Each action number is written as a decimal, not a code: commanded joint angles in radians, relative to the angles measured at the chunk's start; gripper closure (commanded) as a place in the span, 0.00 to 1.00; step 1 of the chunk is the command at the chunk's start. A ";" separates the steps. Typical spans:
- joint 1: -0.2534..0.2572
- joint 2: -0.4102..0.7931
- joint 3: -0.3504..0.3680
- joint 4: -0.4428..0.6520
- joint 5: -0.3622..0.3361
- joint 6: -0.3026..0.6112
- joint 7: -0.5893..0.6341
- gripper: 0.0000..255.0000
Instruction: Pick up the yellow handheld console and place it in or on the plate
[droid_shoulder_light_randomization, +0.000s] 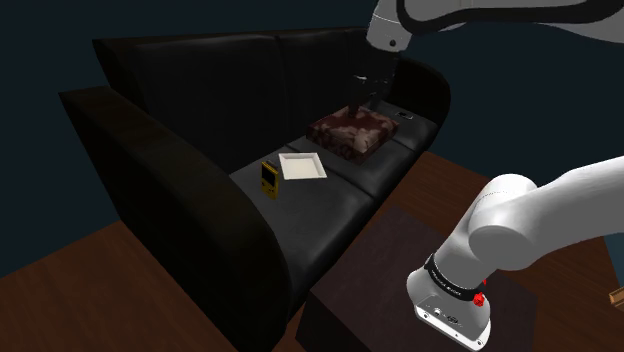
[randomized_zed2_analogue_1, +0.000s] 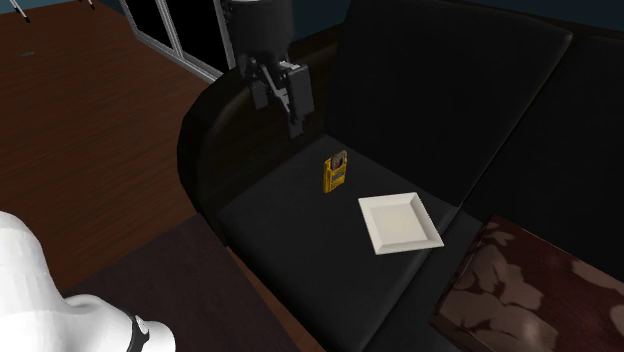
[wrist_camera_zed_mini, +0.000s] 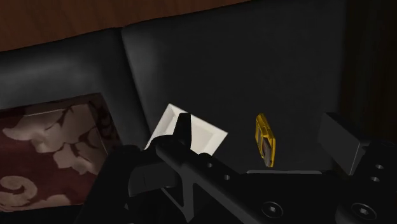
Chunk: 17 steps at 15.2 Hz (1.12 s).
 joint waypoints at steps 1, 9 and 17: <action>0.005 0.066 0.001 -0.001 0.006 0.060 0.003 0.00; 0.028 0.351 0.014 0.064 0.032 0.249 0.018 0.00; 0.047 0.656 0.029 0.210 0.056 0.379 0.026 0.00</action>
